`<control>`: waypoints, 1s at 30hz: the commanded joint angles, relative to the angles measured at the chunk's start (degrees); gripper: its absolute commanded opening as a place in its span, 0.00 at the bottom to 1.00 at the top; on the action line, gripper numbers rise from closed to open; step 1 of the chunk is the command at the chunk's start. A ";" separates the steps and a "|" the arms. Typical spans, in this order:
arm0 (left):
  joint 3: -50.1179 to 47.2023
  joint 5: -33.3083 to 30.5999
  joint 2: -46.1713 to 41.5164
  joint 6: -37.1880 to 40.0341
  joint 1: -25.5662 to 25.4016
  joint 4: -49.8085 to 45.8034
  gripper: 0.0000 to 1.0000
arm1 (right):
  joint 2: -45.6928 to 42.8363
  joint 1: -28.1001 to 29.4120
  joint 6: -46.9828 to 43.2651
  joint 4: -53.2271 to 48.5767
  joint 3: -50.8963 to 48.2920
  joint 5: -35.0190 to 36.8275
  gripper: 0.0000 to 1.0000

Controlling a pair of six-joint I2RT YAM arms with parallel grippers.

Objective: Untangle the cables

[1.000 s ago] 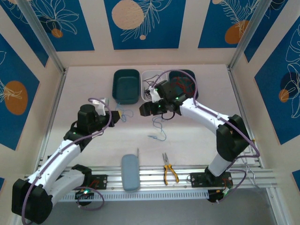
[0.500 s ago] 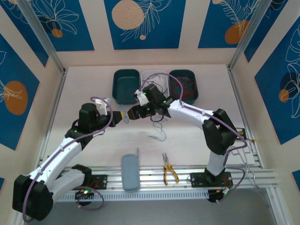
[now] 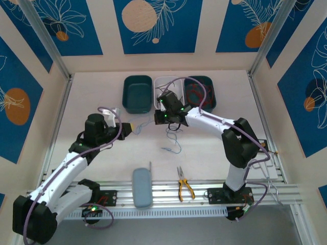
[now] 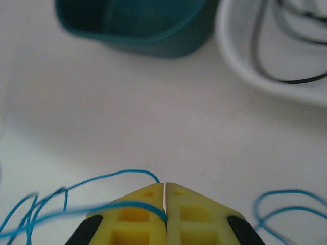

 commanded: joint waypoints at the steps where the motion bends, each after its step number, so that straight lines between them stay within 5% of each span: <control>1: 3.13 -6.60 -1.80 4.78 0.44 -8.68 0.00 | -4.12 -0.04 1.59 -4.85 0.10 11.13 0.01; 12: 6.23 -32.50 -4.63 6.16 0.54 -23.48 0.00 | -10.92 -2.92 3.13 -13.47 -1.18 25.48 0.00; 15: 6.69 -36.75 -6.24 6.26 0.55 -24.77 0.00 | -13.44 -3.79 3.69 -14.93 -2.27 28.68 0.07; 24: 4.03 -29.50 -13.56 10.71 0.54 -14.50 0.00 | -16.19 -4.32 4.63 -17.82 -2.70 38.93 0.18; 30: 5.30 -31.38 -13.47 10.73 0.59 -15.60 0.00 | -16.41 -4.48 4.40 -18.03 -2.10 40.44 0.20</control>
